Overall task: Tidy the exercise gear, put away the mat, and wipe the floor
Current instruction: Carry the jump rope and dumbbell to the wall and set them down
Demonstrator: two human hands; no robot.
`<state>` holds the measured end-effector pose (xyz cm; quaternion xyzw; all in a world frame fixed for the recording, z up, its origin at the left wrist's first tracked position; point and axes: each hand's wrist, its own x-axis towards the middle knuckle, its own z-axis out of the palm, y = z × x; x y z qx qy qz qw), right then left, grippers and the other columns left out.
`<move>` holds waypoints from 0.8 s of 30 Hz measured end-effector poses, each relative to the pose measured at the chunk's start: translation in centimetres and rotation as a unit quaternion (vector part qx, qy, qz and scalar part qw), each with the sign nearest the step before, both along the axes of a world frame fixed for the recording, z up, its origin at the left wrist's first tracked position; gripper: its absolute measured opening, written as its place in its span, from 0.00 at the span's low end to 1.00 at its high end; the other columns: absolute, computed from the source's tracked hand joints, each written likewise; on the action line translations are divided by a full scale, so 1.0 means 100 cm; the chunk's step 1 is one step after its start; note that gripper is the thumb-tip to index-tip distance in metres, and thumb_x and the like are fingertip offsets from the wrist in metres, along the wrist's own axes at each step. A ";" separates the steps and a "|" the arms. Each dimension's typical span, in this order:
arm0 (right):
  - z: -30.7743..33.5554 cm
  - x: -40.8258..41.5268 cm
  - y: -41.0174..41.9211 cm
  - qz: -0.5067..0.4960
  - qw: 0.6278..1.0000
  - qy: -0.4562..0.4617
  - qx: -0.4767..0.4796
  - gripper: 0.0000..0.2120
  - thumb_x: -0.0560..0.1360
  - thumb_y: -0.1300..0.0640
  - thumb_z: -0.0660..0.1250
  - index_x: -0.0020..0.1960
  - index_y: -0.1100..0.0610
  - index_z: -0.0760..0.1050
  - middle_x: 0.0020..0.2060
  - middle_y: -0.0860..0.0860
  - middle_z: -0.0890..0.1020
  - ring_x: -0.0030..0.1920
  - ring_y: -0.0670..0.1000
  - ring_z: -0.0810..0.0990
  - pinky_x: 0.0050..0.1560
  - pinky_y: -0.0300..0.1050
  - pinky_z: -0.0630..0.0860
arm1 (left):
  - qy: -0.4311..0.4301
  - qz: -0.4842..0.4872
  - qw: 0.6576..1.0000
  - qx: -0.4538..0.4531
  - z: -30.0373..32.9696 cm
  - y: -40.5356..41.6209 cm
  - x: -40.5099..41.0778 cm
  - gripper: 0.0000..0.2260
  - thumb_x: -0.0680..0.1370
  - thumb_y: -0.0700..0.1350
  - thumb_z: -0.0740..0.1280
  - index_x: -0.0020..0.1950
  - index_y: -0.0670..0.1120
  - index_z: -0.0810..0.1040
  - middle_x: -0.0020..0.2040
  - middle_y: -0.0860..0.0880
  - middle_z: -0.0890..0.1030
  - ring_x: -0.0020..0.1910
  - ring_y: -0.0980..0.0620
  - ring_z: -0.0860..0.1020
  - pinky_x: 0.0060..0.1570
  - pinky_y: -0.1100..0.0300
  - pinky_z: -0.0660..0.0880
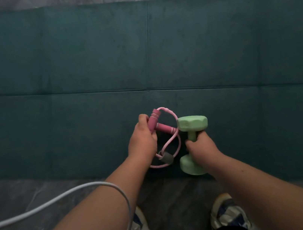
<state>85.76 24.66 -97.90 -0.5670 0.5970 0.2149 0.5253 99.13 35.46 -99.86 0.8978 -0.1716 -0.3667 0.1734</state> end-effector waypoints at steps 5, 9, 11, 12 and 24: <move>0.066 -0.007 -0.008 0.000 1.000 0.003 -0.020 0.11 0.76 0.62 0.63 0.57 0.58 0.68 0.39 0.53 0.74 0.41 0.54 0.74 0.41 0.46 0.68 | 0.082 -0.003 0.996 -0.043 0.069 -0.002 0.007 0.10 0.78 0.40 0.63 0.52 0.54 0.79 0.52 0.58 0.83 0.46 0.55 0.79 0.38 0.66 0.76; 0.151 -0.012 -0.014 -0.014 0.999 -0.018 -0.035 0.10 0.76 0.62 0.64 0.56 0.59 0.68 0.39 0.53 0.75 0.40 0.53 0.74 0.43 0.46 0.68 | 0.087 0.040 0.992 -0.078 0.159 -0.014 0.011 0.09 0.75 0.40 0.65 0.49 0.54 0.77 0.52 0.56 0.84 0.49 0.53 0.81 0.49 0.50 0.79; 0.206 -0.016 -0.018 -0.028 0.998 -0.035 -0.045 0.11 0.76 0.62 0.65 0.57 0.58 0.69 0.43 0.56 0.77 0.44 0.56 0.76 0.45 0.46 0.69 | 0.109 0.070 0.984 -0.121 0.223 -0.026 0.008 0.12 0.75 0.37 0.65 0.49 0.55 0.73 0.52 0.59 0.84 0.51 0.56 0.81 0.49 0.52 0.80; 0.237 -0.018 -0.021 -0.035 0.997 -0.046 -0.049 0.12 0.76 0.62 0.65 0.58 0.58 0.69 0.45 0.56 0.77 0.45 0.57 0.77 0.46 0.46 0.69 | 0.118 0.077 0.980 -0.143 0.256 -0.032 0.006 0.13 0.75 0.35 0.64 0.49 0.54 0.72 0.49 0.62 0.85 0.49 0.60 0.81 0.48 0.58 0.80; 0.670 -0.085 -0.042 -0.137 0.964 -0.127 -0.189 0.25 0.68 0.49 0.65 0.63 0.57 0.71 0.50 0.61 0.83 0.51 0.62 0.81 0.56 0.60 0.77 | 0.112 -0.093 0.944 -0.297 0.695 -0.073 -0.024 0.17 0.75 0.35 0.69 0.58 0.50 0.72 0.56 0.56 0.83 0.41 0.66 0.79 0.38 0.64 0.77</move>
